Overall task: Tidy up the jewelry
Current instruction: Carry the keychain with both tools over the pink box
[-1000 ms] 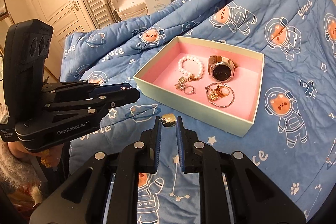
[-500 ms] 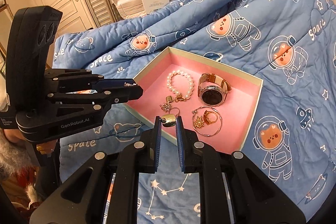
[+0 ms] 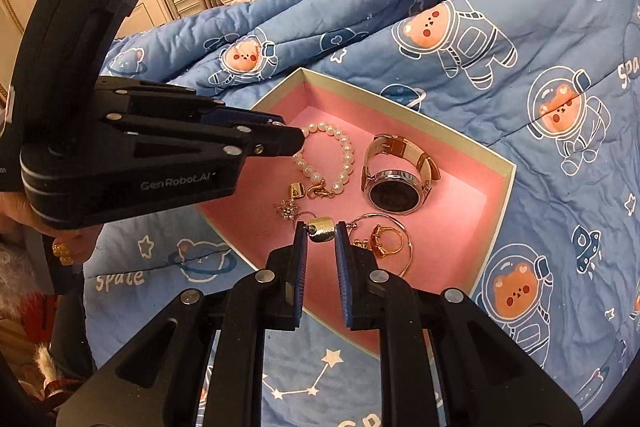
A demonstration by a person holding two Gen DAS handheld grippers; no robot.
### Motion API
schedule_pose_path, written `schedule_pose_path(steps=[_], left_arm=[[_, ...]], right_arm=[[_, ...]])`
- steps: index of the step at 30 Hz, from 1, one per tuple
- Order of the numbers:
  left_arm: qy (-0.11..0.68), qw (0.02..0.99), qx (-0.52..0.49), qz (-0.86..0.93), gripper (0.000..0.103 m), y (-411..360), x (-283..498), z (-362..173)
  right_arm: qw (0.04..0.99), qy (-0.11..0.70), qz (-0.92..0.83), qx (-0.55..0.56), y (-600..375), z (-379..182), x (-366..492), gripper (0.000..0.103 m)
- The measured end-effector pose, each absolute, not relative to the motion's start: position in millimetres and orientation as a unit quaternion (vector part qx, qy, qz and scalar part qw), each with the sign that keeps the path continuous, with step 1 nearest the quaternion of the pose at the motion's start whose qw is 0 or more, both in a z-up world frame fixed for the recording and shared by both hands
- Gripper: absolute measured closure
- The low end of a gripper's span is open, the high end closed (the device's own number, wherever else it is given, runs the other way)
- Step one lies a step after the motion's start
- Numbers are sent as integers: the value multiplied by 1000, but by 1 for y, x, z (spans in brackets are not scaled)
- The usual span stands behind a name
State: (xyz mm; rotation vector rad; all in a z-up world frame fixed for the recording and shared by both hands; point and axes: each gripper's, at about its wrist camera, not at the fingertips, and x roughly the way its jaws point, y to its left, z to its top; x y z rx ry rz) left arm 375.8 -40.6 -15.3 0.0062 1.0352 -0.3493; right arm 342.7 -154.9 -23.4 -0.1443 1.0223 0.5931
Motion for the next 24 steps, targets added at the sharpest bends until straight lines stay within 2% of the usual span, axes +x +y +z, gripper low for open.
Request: schedule_pose_path(steps=[24], left_arm=[[523,836,37,-162,86,-58,402,-41]], right_arm=[[790,533,293,-80,-140,-53,373,88]])
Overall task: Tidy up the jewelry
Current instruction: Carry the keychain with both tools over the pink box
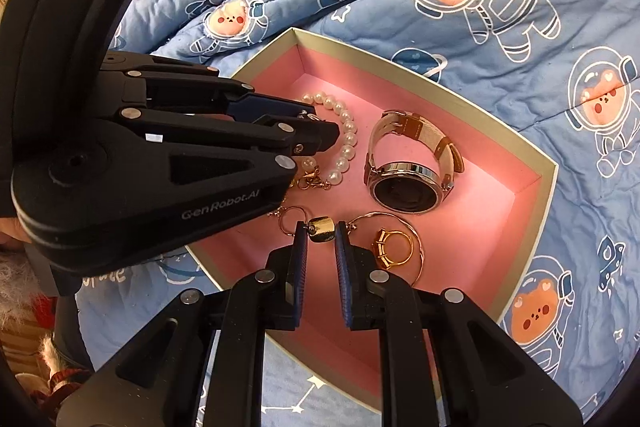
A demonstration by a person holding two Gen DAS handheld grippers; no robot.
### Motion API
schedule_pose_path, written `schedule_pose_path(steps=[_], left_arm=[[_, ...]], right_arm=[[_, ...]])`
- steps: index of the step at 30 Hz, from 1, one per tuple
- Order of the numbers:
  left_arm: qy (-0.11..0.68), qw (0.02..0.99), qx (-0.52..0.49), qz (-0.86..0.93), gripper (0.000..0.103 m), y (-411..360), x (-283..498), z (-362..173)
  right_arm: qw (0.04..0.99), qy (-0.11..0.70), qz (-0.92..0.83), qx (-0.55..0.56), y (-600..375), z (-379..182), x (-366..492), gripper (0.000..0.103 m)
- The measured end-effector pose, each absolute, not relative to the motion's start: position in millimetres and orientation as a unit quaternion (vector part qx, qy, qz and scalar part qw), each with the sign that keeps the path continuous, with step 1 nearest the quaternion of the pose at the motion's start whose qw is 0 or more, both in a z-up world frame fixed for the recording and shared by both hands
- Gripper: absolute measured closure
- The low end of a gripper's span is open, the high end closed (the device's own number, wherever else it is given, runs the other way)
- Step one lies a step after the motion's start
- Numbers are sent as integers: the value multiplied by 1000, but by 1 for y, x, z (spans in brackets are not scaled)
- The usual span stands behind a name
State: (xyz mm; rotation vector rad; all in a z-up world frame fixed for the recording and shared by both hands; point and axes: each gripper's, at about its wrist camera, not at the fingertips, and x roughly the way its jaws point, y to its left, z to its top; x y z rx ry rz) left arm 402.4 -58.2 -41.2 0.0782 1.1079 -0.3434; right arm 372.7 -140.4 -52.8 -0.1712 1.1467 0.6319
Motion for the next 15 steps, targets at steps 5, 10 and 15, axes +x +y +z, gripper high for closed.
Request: schedule_pose_path(steps=[5,10,15], left_arm=[[524,834,61,-163,86,-66,403,-45],[522,835,67,-163,86,-70,403,-49],[513,839,81,-161,71,-74,401,-48]], right_arm=[[789,535,291,-83,-138,-57,372,88],[789,534,289,-89,-135,-59,371,88],[789,533,290,-89,-132,-60,370,88]])
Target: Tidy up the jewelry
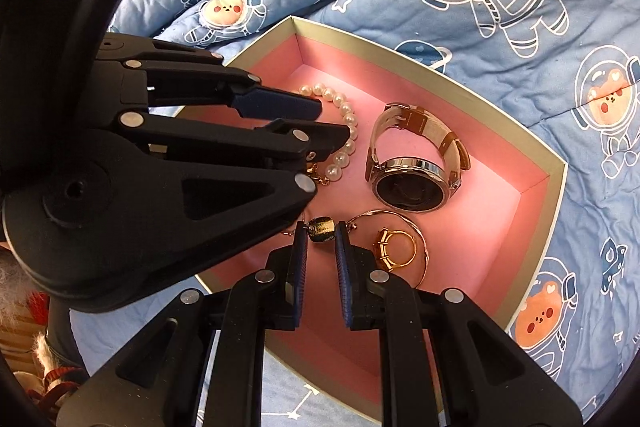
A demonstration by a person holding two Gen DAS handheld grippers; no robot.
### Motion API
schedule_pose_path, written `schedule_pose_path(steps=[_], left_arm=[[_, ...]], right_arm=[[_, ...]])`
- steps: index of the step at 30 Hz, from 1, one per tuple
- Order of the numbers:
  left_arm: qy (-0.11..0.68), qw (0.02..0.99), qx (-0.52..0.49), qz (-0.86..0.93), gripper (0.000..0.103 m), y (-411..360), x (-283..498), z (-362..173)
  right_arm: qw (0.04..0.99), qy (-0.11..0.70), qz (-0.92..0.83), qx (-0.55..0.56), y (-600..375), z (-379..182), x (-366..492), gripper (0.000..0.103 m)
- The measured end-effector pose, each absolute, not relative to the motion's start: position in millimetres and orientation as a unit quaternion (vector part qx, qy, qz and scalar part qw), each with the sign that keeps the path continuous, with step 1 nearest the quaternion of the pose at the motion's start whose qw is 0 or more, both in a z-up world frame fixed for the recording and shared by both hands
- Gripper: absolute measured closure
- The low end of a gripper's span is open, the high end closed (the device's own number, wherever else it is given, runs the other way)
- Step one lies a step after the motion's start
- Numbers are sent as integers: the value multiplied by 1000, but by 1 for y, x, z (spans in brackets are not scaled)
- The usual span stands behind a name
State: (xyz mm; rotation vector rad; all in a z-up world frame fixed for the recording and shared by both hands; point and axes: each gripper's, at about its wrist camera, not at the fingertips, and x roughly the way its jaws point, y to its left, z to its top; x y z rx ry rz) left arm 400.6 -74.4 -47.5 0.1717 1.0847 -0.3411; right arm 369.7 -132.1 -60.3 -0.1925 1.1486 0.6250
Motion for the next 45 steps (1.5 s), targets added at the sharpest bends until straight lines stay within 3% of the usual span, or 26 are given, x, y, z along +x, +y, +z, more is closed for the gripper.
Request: schedule_pose_path(steps=[4,6,7,8,14,16,17,22,24,27,30,38,45], left_arm=[[500,848,80,-160,64,-72,399,-39],[495,851,79,-157,56,-68,400,-35],[491,854,77,-156,54,-66,400,-32],[486,857,75,-154,50,-63,399,-29],[470,870,23,-147,42,-40,393,-16],[461,875,9,-145,37,-34,388,-11],[453,881,8,-138,29,-33,384,-9],[401,907,-3,-129,22,-23,356,8],[375,921,0,-110,11,-17,342,13],[344,936,-4,-73,9,0,318,13],[322,945,-17,-48,9,16,289,11],[265,963,-26,-31,7,24,191,15],[246,968,-26,-42,7,18,114,17]], right_arm=[[789,534,291,-83,-134,-59,370,87],[790,533,295,-78,-135,-57,369,78],[793,528,295,-76,-135,-55,367,65],[797,522,294,-74,-136,-52,366,59],[806,511,294,-54,-142,-43,358,57],[814,504,287,-43,-146,-39,355,48],[819,497,283,-37,-149,-36,352,42],[854,458,247,5,-169,-17,337,32],[875,432,218,18,-176,-10,325,27],[910,380,166,20,-188,1,301,25],[936,331,113,37,-201,8,275,13],[955,284,59,57,-206,13,199,9],[970,234,60,8,-185,22,119,6]])
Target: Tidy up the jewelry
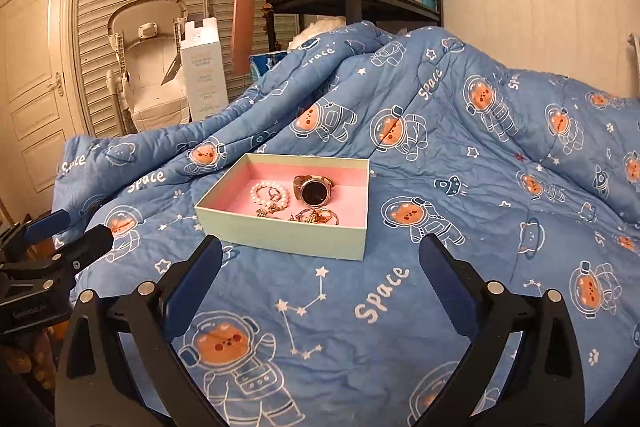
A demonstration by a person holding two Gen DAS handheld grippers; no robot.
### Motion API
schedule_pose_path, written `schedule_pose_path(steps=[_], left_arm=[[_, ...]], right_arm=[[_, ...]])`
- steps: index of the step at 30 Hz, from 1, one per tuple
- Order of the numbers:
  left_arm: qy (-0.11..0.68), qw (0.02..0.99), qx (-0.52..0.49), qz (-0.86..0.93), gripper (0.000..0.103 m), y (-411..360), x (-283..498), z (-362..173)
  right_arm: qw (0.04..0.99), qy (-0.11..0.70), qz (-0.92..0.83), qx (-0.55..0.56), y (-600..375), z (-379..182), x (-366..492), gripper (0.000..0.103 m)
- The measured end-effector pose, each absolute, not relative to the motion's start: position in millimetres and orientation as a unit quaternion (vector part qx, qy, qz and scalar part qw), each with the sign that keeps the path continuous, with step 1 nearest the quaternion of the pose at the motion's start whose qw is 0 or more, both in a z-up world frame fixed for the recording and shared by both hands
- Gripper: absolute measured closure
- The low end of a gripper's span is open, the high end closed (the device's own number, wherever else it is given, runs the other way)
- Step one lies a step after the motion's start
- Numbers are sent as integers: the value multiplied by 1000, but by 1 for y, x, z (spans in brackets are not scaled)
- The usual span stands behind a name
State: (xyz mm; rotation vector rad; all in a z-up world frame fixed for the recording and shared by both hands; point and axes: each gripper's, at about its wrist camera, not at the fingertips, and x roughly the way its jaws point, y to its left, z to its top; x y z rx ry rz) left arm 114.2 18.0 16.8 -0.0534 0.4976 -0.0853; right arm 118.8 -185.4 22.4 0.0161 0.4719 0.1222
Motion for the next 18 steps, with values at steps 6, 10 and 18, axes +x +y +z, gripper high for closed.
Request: schedule_pose_path(steps=[6,10,18], left_arm=[[243,968,-44,-39,7,22,74,19],[241,969,-43,-32,7,19,53,18],[245,969,-28,-32,7,4,23,6]], right_arm=[[975,212,56,-15,-184,27,77,6],[977,207,44,-4,-192,30,55,6],[981,191,16,42,-210,36,24,6]])
